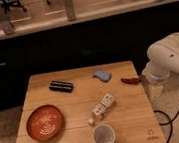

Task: Drag the ceramic bowl in a circle

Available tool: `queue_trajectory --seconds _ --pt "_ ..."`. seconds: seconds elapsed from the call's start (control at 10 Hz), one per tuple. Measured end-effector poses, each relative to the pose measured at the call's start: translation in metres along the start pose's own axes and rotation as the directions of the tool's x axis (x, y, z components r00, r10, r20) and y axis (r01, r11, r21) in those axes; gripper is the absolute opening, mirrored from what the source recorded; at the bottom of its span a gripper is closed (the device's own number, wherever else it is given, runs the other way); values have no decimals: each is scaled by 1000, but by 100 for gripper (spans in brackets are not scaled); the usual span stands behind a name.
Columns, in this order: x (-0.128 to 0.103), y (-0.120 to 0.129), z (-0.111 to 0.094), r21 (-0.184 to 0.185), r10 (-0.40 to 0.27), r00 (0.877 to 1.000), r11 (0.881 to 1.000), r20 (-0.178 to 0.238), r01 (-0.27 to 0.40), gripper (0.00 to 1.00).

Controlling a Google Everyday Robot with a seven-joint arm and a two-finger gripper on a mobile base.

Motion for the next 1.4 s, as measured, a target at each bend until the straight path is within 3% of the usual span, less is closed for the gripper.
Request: queue_trajectory --seconds 0.4,0.8,1.1,1.4 --pt "-1 1 0 -1 0 1000 1000 -1 0 80" --pt "-57 -4 -3 -10 -54 999 998 2 54 80" --pt "-75 -5 -7 -17 -90 996 996 -7 90 80" --pt "-115 -7 -12 -16 -139 990 990 -3 139 80"
